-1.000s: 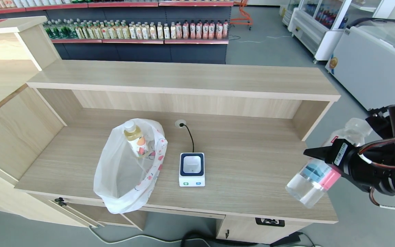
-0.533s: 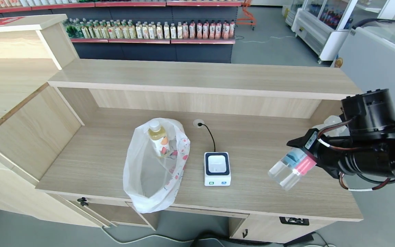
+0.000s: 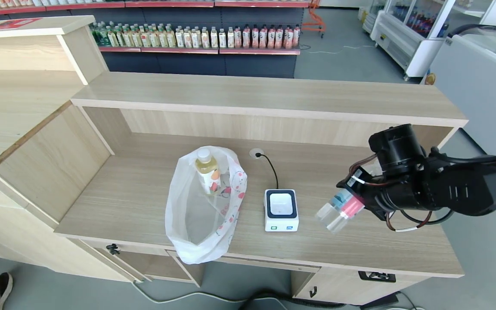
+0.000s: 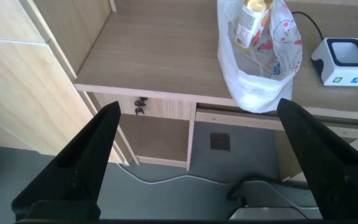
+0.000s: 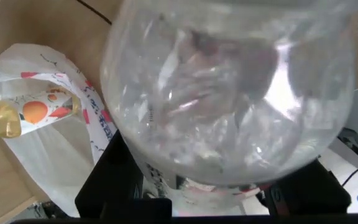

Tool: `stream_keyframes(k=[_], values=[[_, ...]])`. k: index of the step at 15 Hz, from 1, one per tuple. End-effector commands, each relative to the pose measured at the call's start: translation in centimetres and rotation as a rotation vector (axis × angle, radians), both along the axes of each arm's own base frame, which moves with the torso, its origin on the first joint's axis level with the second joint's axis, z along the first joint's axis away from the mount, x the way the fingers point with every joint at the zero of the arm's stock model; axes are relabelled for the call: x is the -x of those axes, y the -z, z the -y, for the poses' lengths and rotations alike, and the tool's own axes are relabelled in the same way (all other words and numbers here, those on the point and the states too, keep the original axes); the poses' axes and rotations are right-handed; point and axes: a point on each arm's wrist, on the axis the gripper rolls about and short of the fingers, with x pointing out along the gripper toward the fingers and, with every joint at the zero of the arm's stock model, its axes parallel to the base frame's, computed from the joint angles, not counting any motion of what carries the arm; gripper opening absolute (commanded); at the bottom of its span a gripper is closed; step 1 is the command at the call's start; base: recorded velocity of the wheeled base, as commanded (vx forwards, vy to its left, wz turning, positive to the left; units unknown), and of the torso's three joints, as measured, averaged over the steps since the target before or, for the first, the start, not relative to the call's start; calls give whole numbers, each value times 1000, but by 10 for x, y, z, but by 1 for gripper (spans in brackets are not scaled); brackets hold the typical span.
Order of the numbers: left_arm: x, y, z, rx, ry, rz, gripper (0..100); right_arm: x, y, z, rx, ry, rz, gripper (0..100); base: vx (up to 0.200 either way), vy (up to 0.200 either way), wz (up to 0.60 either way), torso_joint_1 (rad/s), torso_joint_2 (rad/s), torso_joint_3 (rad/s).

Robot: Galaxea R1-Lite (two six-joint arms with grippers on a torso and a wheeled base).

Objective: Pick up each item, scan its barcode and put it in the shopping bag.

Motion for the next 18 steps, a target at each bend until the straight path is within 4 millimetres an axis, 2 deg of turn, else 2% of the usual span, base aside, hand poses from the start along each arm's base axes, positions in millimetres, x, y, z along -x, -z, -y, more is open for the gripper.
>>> stream_keyframes(k=[1,8,13,18], values=[[0,0,0,-1,-2,1,100,-19,14,-4,3,17,-26,0,0,0,0,0,0,0],[0,0,0,-1,-1,1,100,-52,23,-22,-14,13,-10,0,0,0,0,0,0,0],[0,0,0,1,-1,1,100,-64,34,-39,-22,-6,-17,0,0,0,0,0,0,0],[0,0,0,1,-1,1,100,-74,41,-46,-28,-8,-13,0,0,0,0,0,0,0]])
